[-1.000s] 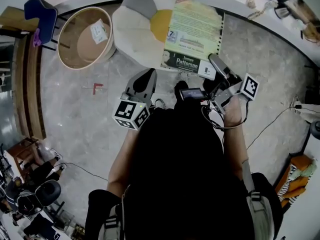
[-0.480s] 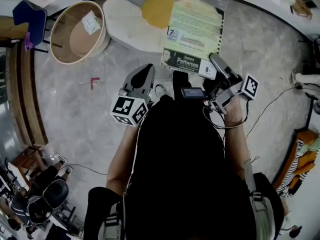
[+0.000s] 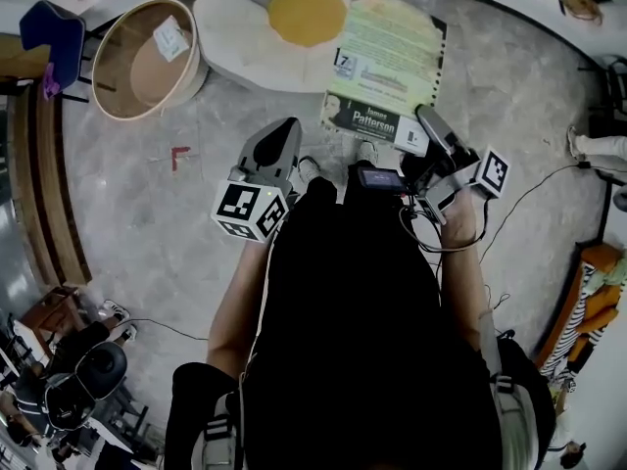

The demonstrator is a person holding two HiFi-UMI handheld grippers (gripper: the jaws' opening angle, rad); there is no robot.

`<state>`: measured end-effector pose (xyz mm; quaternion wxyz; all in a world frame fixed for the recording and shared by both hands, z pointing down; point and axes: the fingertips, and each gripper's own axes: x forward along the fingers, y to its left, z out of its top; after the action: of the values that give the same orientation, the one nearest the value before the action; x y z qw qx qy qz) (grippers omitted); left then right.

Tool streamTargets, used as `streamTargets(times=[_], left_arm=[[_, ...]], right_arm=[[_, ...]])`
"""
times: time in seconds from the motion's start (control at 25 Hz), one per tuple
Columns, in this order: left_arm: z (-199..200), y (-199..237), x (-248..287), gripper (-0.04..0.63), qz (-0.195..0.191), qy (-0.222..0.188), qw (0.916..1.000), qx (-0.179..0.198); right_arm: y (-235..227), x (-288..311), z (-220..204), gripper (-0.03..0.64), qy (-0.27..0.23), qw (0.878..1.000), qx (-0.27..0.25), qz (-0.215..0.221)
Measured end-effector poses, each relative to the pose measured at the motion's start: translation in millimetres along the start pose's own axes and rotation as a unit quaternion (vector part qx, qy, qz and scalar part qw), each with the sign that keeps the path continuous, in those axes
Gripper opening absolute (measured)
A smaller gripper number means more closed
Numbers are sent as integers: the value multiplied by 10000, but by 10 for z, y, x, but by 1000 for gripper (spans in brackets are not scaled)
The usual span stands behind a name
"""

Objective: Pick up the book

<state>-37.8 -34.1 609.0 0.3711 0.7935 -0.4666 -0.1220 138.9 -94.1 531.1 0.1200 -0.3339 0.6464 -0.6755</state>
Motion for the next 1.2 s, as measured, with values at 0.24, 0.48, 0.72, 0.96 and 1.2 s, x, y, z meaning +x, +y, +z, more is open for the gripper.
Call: streamTargets(times=[0.24, 0.48, 0.72, 0.96, 1.2], left_arm=[[-78, 59, 70, 14, 41, 87, 9999, -58], [-49, 27, 281, 14, 91, 81, 9997, -206], [-53, -27, 219, 14, 82, 36, 9999, -64], [-37, -15, 182, 14, 108, 46, 9999, -107], [-39, -5, 168, 14, 116, 77, 9998, -121]], right_arm=[[44, 42, 9, 167, 125, 9998, -132, 59], [74, 92, -1, 166, 452, 9987, -230, -30], [65, 85, 11, 167, 415, 9987, -243, 189], [78, 80, 19, 167, 400, 9987, -291, 136], [56, 91, 12, 167, 392, 9988, -288, 72]])
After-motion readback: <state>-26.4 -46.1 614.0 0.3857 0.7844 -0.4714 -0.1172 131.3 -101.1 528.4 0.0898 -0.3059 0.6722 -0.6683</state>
